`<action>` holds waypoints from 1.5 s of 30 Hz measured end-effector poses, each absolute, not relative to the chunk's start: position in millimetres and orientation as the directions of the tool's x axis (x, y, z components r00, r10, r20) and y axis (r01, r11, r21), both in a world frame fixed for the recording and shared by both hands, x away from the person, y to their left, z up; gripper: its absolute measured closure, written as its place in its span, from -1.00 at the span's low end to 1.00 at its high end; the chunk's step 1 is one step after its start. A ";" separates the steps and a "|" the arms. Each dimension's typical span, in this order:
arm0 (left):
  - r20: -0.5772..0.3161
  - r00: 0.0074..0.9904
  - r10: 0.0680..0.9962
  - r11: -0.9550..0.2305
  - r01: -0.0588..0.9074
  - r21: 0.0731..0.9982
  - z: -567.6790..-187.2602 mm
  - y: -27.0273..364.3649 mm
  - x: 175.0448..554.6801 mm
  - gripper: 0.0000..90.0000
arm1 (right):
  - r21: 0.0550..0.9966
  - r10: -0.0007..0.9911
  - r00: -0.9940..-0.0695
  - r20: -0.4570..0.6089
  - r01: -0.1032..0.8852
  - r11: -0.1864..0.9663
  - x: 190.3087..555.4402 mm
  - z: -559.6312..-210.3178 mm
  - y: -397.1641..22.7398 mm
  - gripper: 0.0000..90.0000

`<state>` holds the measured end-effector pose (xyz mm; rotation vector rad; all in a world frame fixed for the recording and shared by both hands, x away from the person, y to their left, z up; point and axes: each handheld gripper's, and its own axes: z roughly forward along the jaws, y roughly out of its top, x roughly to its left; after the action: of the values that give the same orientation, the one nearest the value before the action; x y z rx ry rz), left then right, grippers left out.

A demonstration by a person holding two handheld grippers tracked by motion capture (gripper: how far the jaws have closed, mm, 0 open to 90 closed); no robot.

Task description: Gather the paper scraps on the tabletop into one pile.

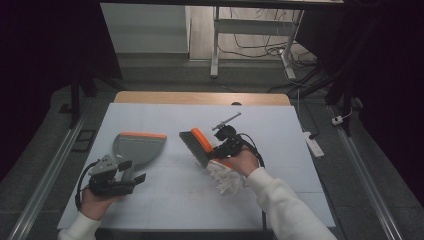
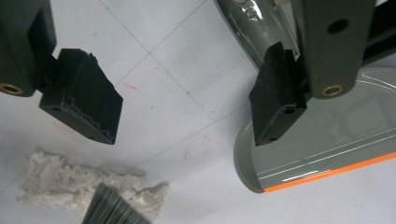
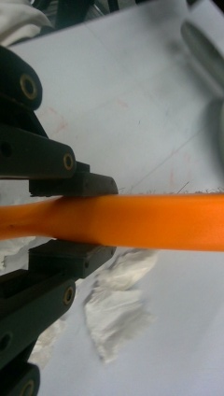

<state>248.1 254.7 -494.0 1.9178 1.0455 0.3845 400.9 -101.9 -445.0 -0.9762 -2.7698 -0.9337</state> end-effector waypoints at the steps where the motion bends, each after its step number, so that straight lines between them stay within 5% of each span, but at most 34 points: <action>1: -0.135 0.596 0.792 -0.247 0.515 0.821 -494.0 254.6 248.0 -0.42 | 0.540 0.538 -0.809 0.238 0.570 0.619 398.6 -441.3 -102.3 0.55; 11: -0.135 0.597 0.791 -0.246 0.513 0.822 -493.8 255.2 247.4 -0.42 | 0.599 0.451 -0.881 0.147 0.442 0.668 379.4 -405.9 -144.1 0.54; 19: -0.131 0.598 0.791 -0.253 0.514 0.820 -493.8 253.1 248.6 -0.42 | 0.457 0.324 -0.938 0.121 0.342 0.821 349.0 -417.7 -190.4 0.55; 27: -0.128 0.601 0.789 -0.262 0.518 0.815 -494.5 250.3 250.0 -0.42 | 0.372 0.196 -0.976 0.093 0.216 0.903 343.3 -445.4 -178.5 0.54; 37: -0.128 0.598 0.791 -0.257 0.515 0.817 -494.4 252.5 248.9 -0.42 | 0.497 0.277 -0.961 -0.010 0.236 0.835 363.1 -439.6 -171.0 0.54; 41: -0.130 0.598 0.791 -0.255 0.514 0.819 -494.0 253.0 248.5 -0.42 | 0.587 0.353 -0.935 -0.008 0.281 0.759 351.4 -418.3 -193.0 0.54; 45: -0.131 0.601 0.789 -0.255 0.513 0.819 -494.1 252.8 248.9 -0.42 | 0.579 0.464 -0.886 0.016 0.387 0.718 342.0 -401.1 -229.0 0.54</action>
<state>248.9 252.8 -494.1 1.9261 1.0391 0.3844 342.0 -229.0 -401.1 -0.7546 -3.0319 -0.9728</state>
